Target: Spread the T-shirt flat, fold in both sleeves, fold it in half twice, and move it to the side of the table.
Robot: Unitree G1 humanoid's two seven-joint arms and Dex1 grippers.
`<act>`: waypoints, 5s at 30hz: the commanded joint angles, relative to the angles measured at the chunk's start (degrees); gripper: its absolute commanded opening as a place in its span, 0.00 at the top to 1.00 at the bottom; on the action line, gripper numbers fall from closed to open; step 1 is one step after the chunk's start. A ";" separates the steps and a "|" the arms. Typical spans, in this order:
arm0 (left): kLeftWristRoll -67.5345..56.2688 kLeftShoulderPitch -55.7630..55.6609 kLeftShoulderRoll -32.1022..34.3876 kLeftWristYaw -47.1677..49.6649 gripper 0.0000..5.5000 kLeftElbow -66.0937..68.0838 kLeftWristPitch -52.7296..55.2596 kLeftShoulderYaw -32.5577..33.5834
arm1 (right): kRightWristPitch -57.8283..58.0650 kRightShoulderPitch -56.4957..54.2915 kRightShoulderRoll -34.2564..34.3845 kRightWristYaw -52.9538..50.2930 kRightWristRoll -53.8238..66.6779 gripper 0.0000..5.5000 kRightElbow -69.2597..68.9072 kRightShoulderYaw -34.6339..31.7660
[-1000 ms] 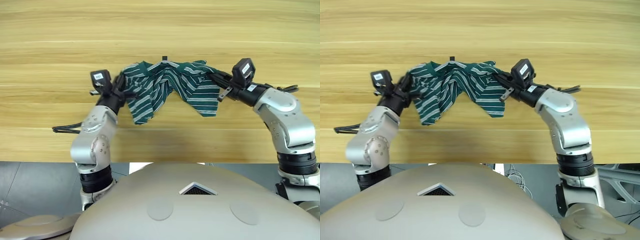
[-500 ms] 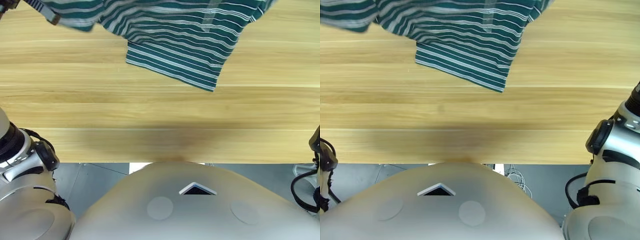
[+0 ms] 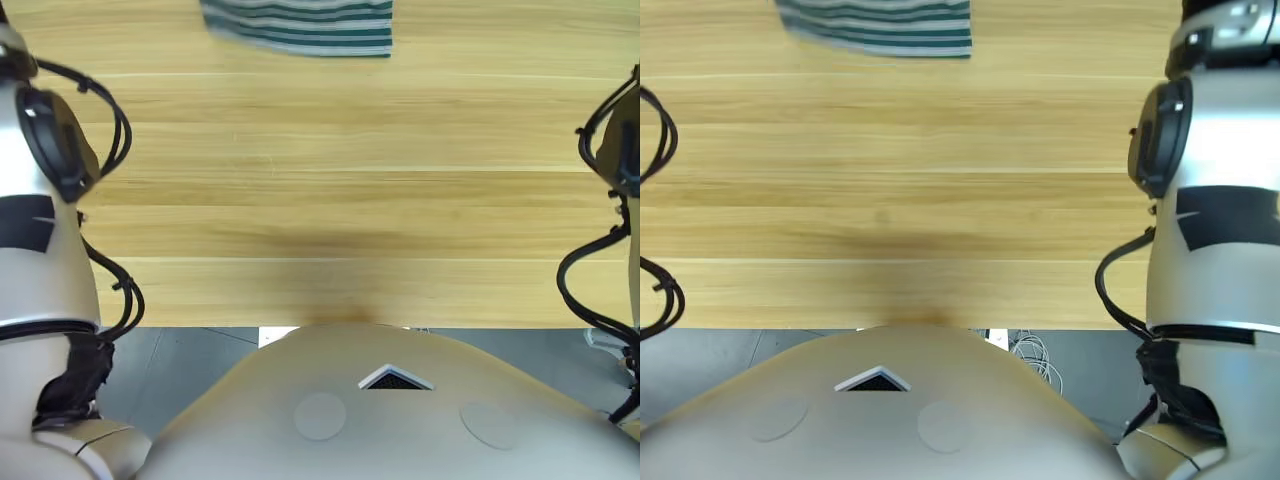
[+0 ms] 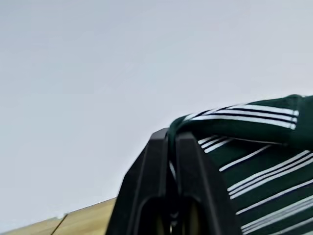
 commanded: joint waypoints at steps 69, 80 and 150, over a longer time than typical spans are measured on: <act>-23.22 120.08 -13.91 -15.65 0.56 -77.55 6.43 24.24 | -22.94 43.34 13.18 44.12 -3.39 0.61 4.31 27.50; -24.18 120.17 -18.12 -6.70 0.56 -81.18 13.80 24.21 | -24.72 41.96 15.37 19.79 -13.55 0.61 11.52 25.93; -6.87 101.00 -14.30 1.00 0.95 -93.81 39.18 -18.68 | -34.82 45.27 11.74 45.51 -6.06 0.61 -0.60 9.87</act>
